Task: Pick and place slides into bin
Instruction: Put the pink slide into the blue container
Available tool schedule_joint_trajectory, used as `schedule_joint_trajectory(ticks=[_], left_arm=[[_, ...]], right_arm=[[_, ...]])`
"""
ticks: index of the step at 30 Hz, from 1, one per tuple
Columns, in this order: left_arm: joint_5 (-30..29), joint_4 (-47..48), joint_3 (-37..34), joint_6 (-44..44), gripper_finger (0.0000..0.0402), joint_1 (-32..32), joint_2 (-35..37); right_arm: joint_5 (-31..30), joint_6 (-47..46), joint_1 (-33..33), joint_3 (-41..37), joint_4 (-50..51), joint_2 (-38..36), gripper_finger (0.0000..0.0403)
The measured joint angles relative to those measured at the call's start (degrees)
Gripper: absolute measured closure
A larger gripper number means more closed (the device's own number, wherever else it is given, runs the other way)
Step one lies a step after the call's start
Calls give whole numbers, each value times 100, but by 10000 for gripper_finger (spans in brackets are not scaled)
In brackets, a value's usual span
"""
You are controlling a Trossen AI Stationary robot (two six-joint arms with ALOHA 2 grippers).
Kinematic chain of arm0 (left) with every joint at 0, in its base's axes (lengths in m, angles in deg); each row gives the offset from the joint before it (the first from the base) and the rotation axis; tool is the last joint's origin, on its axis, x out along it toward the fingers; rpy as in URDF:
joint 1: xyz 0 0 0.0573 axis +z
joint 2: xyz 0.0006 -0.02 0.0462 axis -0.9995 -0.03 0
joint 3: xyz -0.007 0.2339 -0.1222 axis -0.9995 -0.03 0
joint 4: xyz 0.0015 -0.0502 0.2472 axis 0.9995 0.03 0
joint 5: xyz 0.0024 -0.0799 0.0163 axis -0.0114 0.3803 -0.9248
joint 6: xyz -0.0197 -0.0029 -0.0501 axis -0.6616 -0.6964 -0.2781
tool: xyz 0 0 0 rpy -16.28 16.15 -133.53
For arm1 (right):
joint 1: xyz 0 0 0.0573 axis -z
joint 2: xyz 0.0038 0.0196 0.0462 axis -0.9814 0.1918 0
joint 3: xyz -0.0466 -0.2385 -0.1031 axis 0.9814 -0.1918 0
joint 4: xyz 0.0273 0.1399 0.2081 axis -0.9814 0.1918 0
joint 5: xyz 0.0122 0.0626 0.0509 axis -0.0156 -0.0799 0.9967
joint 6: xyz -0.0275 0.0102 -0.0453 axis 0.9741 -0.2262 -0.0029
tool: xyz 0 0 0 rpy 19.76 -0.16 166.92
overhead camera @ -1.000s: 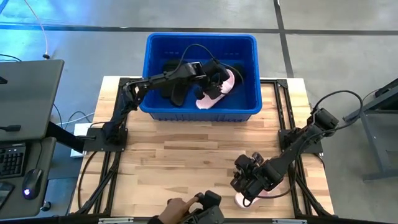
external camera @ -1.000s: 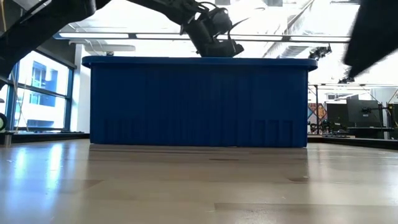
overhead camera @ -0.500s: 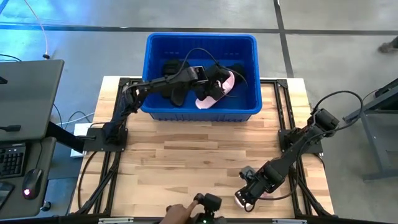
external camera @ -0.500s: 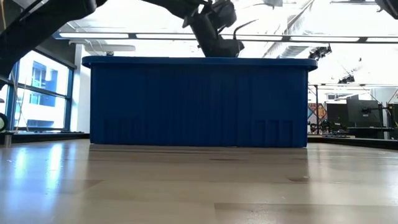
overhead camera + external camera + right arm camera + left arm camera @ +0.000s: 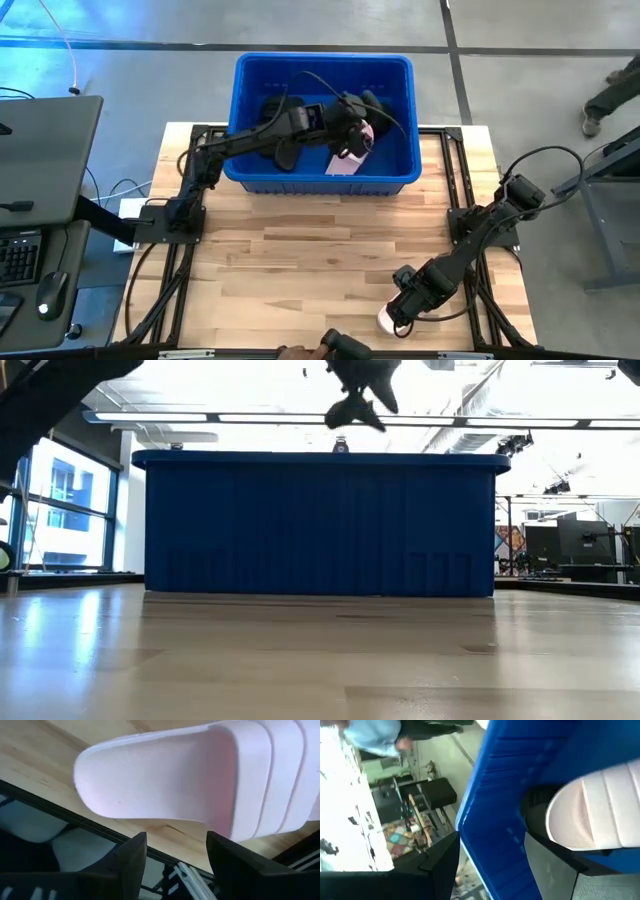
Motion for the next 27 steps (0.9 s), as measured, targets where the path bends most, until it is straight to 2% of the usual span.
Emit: schedule_joint_trajectory(ticks=[8,13,21,27], left_arm=[[-37,-661,-28,-1031,200,14,88],[-47,-450,-32,-1106,204,14,93],[-27,-302,-32,-1334,208,14,93],[-401,-295,-32,-1978,209,11,93]], right_arm=[[-16,285,183,229,1109,2,206],[-151,139,151,236,1150,92,206],[61,162,84,236,1334,629,206],[207,160,76,240,2360,978,206]])
